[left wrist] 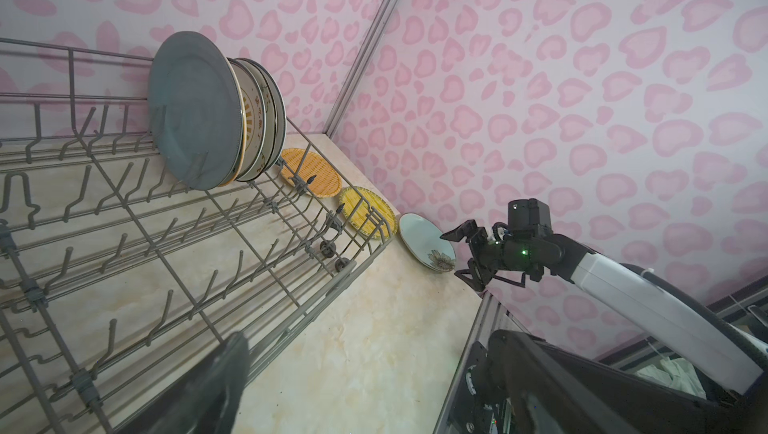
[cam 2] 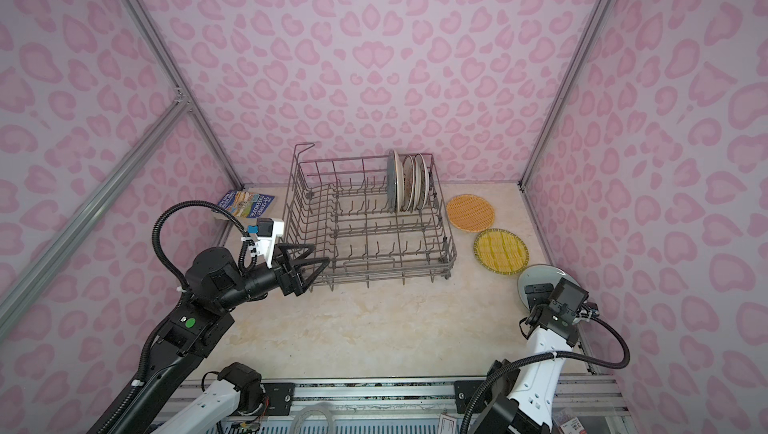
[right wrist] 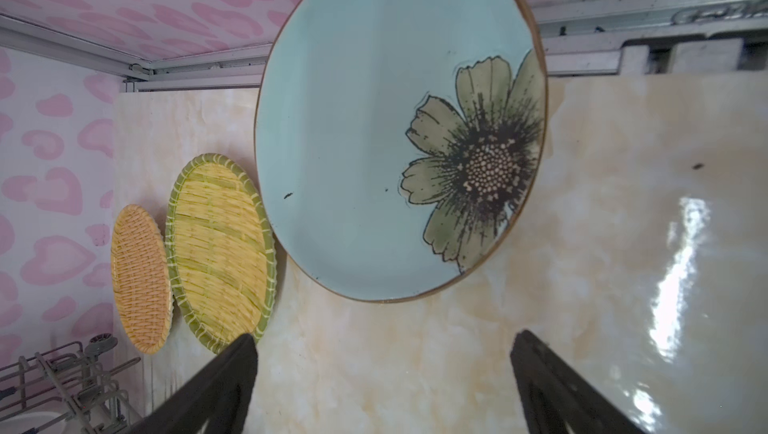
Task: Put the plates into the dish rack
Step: 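Open the left gripper and withdraw it while the right gripper moves to the sunflower plate, then close the right gripper on the sunflower plate rim and tilt it upright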
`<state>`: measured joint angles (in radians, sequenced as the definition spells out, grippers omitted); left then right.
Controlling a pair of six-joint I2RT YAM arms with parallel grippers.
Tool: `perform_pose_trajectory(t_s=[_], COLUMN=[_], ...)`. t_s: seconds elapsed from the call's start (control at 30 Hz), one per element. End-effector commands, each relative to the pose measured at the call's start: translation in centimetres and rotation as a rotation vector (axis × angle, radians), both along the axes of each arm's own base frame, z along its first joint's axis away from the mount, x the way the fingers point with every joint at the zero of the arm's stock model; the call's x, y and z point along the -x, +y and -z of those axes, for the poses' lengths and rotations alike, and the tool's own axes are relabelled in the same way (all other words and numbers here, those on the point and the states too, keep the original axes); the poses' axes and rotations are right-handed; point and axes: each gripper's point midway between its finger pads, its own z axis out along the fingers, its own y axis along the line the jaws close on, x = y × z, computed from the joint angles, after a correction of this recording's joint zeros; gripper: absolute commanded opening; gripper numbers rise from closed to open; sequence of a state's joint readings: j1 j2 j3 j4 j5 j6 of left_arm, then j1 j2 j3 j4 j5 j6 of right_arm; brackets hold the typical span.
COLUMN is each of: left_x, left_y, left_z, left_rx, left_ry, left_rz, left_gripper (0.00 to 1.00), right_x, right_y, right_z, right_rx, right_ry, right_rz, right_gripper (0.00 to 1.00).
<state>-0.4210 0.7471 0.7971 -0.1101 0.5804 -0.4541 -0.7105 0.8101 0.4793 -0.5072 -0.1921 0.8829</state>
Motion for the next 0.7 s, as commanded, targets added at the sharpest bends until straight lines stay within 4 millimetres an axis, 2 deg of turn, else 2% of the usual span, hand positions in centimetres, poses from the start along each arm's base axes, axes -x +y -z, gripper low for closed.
perform_pose_trajectory(t_s=[0.0,0.27,0.47,0.67], left_x=[-0.3,-0.4,-0.1,0.0], left_y=[-0.5,-0.6,-0.8,-0.9], left_z=[0.0,0.8,0.6,0.8], left_rx=[0.0,-0.012,-0.005,-0.011], left_ry=[-0.017,-0.01,-0.02,-0.022], left_rz=[0.027,0.029,0.049,0.056], left_gripper=[0.97,0.97,0.97,0.97], right_x=[0.8,2.0,1.6,1.3], right_y=[0.4,-0.2,-0.6,-1.7], right_z=[0.9,2.3,3.9,4.7], right_rx=[-0.034,-0.042,-0.067,-0.073], right_ry=[0.001,-0.009,-0.019,-0.034], right_rz=[0.033,0.129,0.149,0.176], right_gripper=[0.94,0.93,0.89,0.83])
